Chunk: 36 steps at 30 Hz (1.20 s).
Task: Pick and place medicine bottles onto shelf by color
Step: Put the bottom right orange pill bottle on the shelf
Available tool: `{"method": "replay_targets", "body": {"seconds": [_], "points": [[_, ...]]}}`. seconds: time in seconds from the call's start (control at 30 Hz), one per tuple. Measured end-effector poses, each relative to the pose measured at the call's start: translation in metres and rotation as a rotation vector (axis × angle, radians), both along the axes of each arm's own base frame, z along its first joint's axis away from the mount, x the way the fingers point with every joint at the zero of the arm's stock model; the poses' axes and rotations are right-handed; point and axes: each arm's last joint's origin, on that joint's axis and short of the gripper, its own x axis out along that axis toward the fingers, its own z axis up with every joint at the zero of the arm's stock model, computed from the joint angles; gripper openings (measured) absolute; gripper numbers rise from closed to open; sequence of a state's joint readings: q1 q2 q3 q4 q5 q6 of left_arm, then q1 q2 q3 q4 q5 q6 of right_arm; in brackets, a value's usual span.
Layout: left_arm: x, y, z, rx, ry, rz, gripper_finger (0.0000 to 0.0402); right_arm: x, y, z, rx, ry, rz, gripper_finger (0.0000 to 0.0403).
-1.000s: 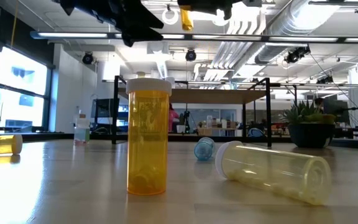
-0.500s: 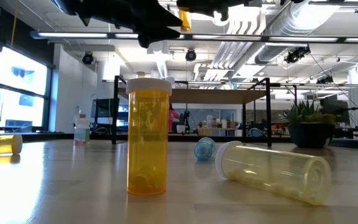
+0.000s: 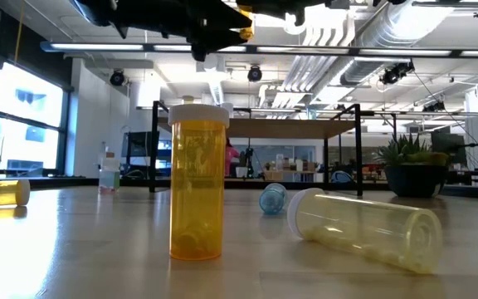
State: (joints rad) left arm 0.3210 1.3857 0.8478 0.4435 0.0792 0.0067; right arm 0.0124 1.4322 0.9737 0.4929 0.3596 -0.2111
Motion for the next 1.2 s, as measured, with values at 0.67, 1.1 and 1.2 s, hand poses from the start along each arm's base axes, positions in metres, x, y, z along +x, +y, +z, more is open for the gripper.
{"method": "replay_targets", "body": {"seconds": [0.67,1.1,1.2], "points": [[0.0,0.0,-0.001,0.004,0.007,-0.006,0.0094,0.0,-0.001,-0.002,0.012,0.018,-0.048,0.0108],[-0.001,0.002,-0.001,0.055,0.029,0.072,0.0093,-0.004,-0.001,-0.005,0.033,0.075,-0.057,0.0203],[-0.002,0.003,-0.002,0.081,0.048,0.106,0.0093,-0.011,-0.001,0.002,0.048,0.059,-0.058,0.0214]]}}
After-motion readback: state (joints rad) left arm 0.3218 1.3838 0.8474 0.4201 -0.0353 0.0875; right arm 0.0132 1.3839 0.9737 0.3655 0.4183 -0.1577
